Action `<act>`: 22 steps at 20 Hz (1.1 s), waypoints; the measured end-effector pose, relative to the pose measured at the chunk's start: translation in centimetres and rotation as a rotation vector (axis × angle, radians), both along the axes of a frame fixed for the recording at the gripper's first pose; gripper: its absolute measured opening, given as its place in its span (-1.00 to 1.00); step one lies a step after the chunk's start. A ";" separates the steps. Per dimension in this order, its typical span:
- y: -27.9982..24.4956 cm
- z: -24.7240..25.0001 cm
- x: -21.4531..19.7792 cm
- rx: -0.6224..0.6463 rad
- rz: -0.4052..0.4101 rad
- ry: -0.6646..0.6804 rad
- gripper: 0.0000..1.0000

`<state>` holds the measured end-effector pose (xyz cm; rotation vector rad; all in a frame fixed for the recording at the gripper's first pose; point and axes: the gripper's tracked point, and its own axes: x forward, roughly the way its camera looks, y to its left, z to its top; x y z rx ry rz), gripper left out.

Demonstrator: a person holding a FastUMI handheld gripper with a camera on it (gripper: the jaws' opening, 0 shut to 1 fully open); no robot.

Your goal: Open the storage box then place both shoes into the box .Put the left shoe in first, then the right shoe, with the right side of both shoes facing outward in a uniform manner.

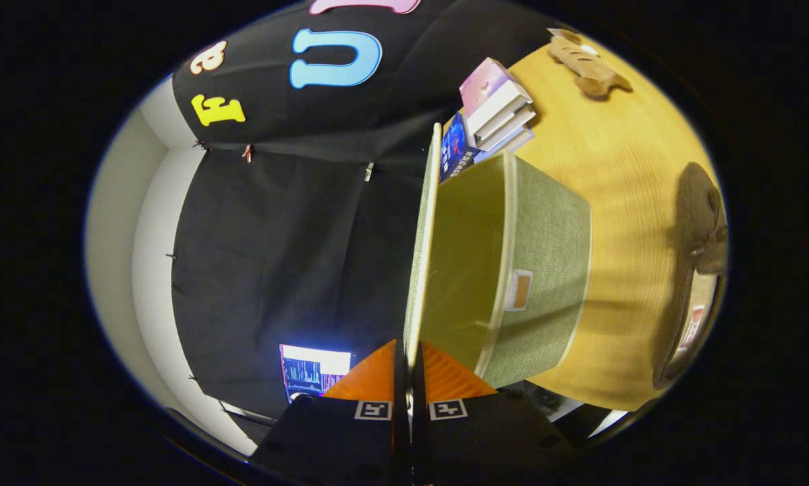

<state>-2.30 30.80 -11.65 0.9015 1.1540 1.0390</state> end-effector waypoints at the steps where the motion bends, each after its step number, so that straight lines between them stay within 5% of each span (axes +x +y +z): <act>1: 0.7 1.0 0.4 0.000 -0.002 -0.010 -0.89; 13: 14.4 10.6 0.3 0.062 0.059 -0.033 -0.89; 22: 28.6 8.5 -1.2 -0.009 0.112 -0.077 -0.89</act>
